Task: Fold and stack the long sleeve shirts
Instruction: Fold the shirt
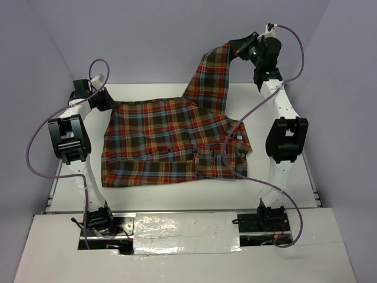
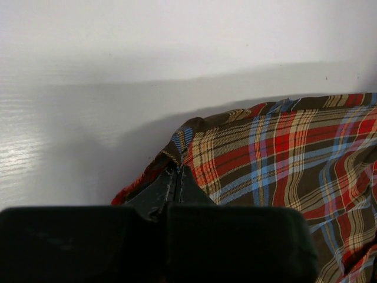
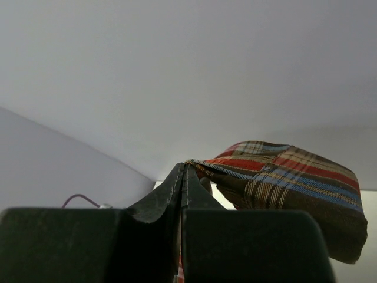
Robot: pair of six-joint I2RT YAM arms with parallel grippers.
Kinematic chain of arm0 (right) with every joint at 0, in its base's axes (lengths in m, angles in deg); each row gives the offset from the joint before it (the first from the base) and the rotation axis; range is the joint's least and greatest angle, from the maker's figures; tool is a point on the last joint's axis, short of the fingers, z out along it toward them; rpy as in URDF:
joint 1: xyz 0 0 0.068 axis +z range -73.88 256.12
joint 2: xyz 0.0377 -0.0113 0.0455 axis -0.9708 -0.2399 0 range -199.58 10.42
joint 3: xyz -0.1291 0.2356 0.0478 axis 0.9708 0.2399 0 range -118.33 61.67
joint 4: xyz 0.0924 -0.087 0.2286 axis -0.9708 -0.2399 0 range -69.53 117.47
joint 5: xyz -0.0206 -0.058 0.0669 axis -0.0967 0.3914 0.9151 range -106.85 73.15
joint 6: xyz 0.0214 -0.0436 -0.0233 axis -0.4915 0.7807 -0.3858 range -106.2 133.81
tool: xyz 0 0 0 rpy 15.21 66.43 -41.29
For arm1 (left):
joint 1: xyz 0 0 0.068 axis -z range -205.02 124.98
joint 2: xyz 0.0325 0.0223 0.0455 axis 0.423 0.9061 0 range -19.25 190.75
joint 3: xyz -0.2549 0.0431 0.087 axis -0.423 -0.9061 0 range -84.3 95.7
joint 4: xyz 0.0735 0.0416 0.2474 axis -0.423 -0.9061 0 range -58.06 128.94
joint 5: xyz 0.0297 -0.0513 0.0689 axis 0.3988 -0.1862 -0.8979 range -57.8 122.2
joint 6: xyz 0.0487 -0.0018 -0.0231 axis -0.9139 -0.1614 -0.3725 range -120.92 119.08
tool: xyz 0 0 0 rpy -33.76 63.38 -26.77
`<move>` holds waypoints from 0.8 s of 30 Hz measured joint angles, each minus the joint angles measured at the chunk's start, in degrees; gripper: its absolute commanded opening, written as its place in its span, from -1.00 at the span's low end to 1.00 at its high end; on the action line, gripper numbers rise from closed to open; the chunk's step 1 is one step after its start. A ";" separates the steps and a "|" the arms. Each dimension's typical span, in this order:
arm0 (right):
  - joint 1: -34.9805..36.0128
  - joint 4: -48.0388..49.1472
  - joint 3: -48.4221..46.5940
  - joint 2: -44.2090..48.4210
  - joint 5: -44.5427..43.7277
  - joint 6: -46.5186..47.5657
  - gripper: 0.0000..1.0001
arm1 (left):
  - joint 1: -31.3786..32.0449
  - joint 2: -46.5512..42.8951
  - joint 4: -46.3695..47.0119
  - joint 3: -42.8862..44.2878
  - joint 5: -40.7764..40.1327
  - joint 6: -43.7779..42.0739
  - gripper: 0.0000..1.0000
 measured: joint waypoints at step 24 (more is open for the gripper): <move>0.52 -1.31 49.79 45.29 4.94 13.49 -1.00 | -0.46 -16.65 -20.46 -8.48 9.35 -30.93 -1.00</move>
